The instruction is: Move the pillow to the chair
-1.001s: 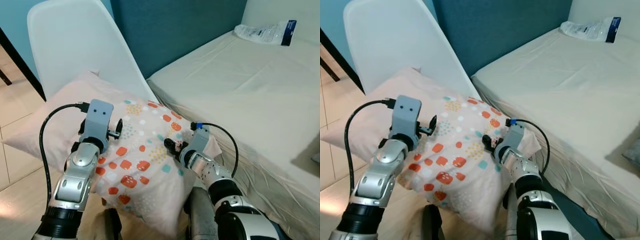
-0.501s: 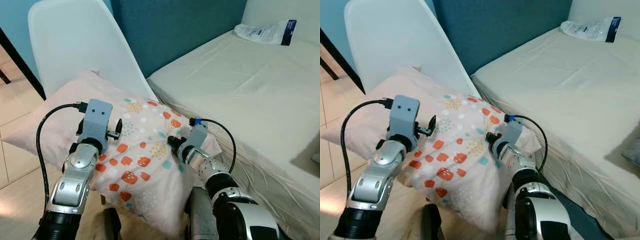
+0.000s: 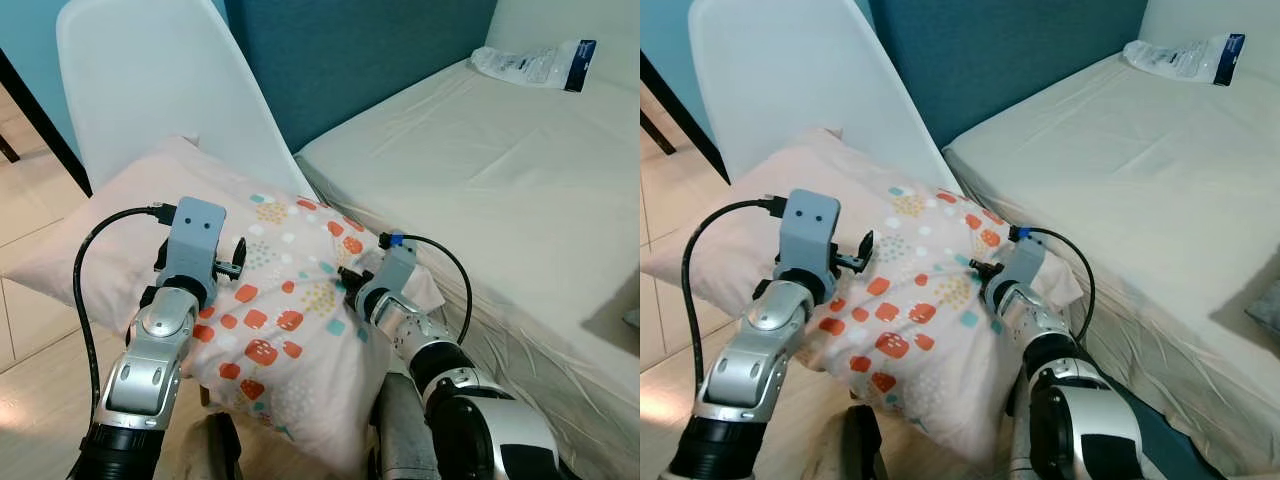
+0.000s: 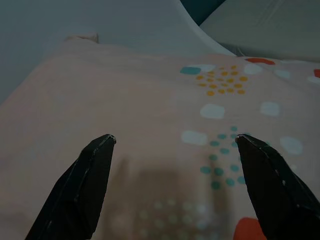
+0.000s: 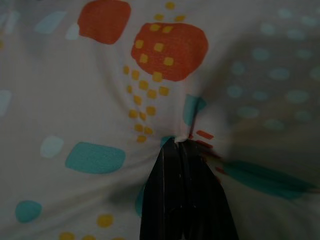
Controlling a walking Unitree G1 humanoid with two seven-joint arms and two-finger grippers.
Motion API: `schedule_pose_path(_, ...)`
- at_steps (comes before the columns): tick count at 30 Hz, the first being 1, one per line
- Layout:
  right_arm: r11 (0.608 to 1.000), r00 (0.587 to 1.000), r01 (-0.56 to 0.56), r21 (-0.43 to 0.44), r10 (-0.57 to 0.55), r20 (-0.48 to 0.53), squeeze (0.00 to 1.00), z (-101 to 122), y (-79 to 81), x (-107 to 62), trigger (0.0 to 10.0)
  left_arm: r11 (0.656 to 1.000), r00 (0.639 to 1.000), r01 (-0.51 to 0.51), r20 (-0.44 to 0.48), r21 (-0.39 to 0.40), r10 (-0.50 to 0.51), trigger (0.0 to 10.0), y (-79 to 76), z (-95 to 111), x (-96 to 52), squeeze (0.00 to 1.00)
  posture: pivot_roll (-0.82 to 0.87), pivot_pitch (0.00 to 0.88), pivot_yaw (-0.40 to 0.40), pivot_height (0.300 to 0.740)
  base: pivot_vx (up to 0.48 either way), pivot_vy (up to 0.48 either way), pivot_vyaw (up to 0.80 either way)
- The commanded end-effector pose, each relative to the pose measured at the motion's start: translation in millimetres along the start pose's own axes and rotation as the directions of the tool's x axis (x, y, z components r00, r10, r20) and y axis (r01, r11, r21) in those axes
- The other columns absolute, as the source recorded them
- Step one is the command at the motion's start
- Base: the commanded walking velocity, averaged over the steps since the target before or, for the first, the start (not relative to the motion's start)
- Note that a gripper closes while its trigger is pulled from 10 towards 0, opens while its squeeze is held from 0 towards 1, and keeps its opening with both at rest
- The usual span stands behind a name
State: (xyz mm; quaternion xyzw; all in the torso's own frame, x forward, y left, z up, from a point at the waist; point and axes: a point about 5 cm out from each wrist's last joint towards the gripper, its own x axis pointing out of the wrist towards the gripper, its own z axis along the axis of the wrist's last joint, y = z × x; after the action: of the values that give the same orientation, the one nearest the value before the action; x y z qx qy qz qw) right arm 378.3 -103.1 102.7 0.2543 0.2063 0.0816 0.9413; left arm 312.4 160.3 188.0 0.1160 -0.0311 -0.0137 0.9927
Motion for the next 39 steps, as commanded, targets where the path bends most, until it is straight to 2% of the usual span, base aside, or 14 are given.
schedule_pose_path(1,1.0,1.0,-0.01,-0.014,0.009,-0.007,0.0,-3.3,4.4,1.2,0.0,1.0,1.0,-0.018,-0.016,-0.005,0.018,10.0,2.4,-3.3,-3.2,0.0,-0.02,0.281,0.056,0.571,0.0,0.0,0.0)
schedule_pose_path(4,0.999,0.991,-0.044,0.017,0.041,0.13,0.0,24.1,13.5,1.9,0.0,1.0,1.0,-0.019,-0.017,-0.007,0.019,10.0,2.2,-3.1,-3.4,0.0,-0.01,0.281,0.054,0.571,0.0,0.0,0.0)
schedule_pose_path(6,0.991,0.949,-0.128,0.024,0.116,0.294,0.0,59.7,30.6,-0.5,0.0,1.0,1.0,-0.02,-0.019,-0.009,0.02,10.0,2.1,-3.5,-3.5,0.0,-0.02,0.28,0.055,0.571,0.0,0.0,0.0)
schedule_pose_path(7,0.991,0.949,-0.128,0.024,0.116,0.294,0.0,59.7,30.6,-0.5,0.0,1.0,1.0,-0.02,-0.019,-0.009,0.02,10.0,2.1,-3.5,-3.5,0.0,-0.02,0.28,0.055,0.571,0.0,0.0,0.0)
schedule_pose_path(10,0.985,0.903,-0.16,-0.058,0.17,0.394,0.0,87.7,46.5,-4.7,0.0,1.0,1.0,-0.018,-0.02,-0.012,0.017,10.0,1.4,-3.5,-3.0,0.0,-0.02,0.278,0.053,0.571,0.0,0.0,0.0)
schedule_pose_path(13,0.961,0.856,-0.126,-0.248,0.232,0.462,0.0,117.0,69.7,-10.5,0.0,1.0,1.0,-0.014,-0.017,-0.018,0.014,10.0,-0.8,-2.6,-2.1,0.0,-0.02,0.273,0.047,0.571,0.0,0.0,0.0)
schedule_pose_path(17,0.949,0.861,-0.132,-0.287,0.254,0.441,0.0,118.7,79.9,-9.3,0.0,1.0,1.0,-0.014,-0.016,-0.023,0.014,10.0,-2.2,-2.9,-2.4,0.0,-0.02,0.269,0.041,0.571,0.0,0.0,0.0)
schedule_pose_path(22,0.919,0.936,-0.116,-0.377,0.228,0.267,0.0,82.4,79.9,1.9,0.0,1.0,1.0,-0.013,-0.014,-0.027,0.012,10.0,-3.1,-2.3,-3.8,0.0,-0.02,0.27,0.036,0.571,0.0,0.0,0.0)
schedule_pose_path(23,0.918,0.944,-0.084,-0.387,0.197,0.265,0.0,78.2,74.3,2.6,10.0,1.0,1.0,0.004,-0.011,-0.031,-0.005,10.0,-4.7,-2.0,-3.8,0.0,-0.02,0.27,0.037,0.571,0.0,0.0,0.0)
schedule_pose_path(26,0.923,0.951,-0.038,-0.383,0.151,0.27,0.0,72.9,61.5,2.7,10.0,0.999,0.999,0.038,0.004,-0.036,-0.038,10.0,-8.2,-0.2,-3.7,0.0,-0.02,0.274,0.038,0.571,0.0,0.0,0.0)
schedule_pose_path(27,0.93,0.955,0.009,-0.367,0.101,0.278,1.0,71.3,50.0,2.2,10.0,0.997,0.998,0.06,0.015,-0.038,-0.059,10.0,-10.7,1.1,-3.9,0.0,-0.02,0.276,0.041,0.571,0.0,0.0,0.0)
schedule_pose_path(28,0.93,0.955,0.009,-0.367,0.101,0.278,1.0,71.3,50.0,2.2,10.0,0.997,0.998,0.06,0.015,-0.038,-0.059,10.0,-10.7,1.1,-3.9,0.0,-0.02,0.276,0.041,0.571,0.0,0.0,0.0)
schedule_pose_path(30,0.951,0.96,0.079,-0.299,0.007,0.279,1.0,66.2,24.0,-0.3,10.0,0.995,0.996,0.091,0.025,-0.039,-0.09,10.0,-15.5,2.4,-4.6,0.0,-0.03,0.282,0.044,0.571,0.0,0.0,0.0)
schedule_pose_path(39,0.973,0.965,0.124,-0.196,-0.073,0.251,1.0,45.6,-11.3,-10.4,10.0,0.994,0.995,0.098,0.023,-0.049,-0.097,10.0,-17.3,1.2,-5.8,0.0,-0.03,0.284,0.042,0.571,0.0,0.0,0.0)
